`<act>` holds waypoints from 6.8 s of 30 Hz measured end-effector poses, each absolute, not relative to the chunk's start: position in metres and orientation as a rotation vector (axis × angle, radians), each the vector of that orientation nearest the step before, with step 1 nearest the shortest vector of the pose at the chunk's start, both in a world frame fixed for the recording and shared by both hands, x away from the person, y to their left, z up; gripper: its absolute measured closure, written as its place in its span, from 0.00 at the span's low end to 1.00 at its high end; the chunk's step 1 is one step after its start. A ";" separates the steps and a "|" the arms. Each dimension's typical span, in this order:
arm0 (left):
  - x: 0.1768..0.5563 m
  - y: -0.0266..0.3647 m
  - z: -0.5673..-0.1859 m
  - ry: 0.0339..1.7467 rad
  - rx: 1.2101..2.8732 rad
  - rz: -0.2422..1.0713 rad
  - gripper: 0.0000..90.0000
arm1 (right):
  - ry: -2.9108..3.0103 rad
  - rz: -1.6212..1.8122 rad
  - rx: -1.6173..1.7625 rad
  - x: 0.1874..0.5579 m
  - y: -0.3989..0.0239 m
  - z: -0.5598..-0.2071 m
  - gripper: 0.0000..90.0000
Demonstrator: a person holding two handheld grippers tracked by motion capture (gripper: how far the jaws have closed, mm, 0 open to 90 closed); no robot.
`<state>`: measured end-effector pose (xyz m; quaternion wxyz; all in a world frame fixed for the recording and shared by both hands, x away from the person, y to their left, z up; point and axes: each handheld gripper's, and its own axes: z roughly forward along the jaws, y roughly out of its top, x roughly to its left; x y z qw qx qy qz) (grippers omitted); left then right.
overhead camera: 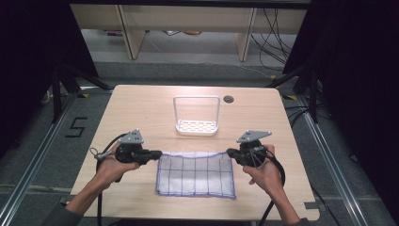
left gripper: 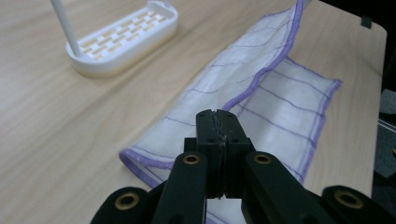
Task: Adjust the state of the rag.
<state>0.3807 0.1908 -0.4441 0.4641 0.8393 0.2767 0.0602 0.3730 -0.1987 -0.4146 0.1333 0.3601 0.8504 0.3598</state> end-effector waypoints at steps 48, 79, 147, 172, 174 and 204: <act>0.419 0.188 -0.487 0.888 2.118 0.147 0.41 | 2.425 0.951 1.299 0.294 -0.210 -0.484 0.55; 0.339 0.191 -0.508 0.659 2.243 0.015 0.92 | 2.500 0.864 1.117 0.345 -0.202 -0.500 0.94; 0.479 0.099 -0.493 0.917 2.137 0.057 0.57 | 2.428 0.808 1.397 0.448 -0.155 -0.495 0.63; 0.493 0.105 -0.500 0.889 2.093 0.099 0.95 | 2.517 0.903 1.236 0.470 -0.146 -0.490 0.96; 0.493 0.107 -0.498 0.882 2.089 0.115 0.95 | 2.501 0.921 1.242 0.471 -0.145 -0.489 0.96; 0.494 0.119 -0.476 0.864 2.048 0.179 0.95 | 2.469 0.951 1.191 0.483 -0.137 -0.464 0.96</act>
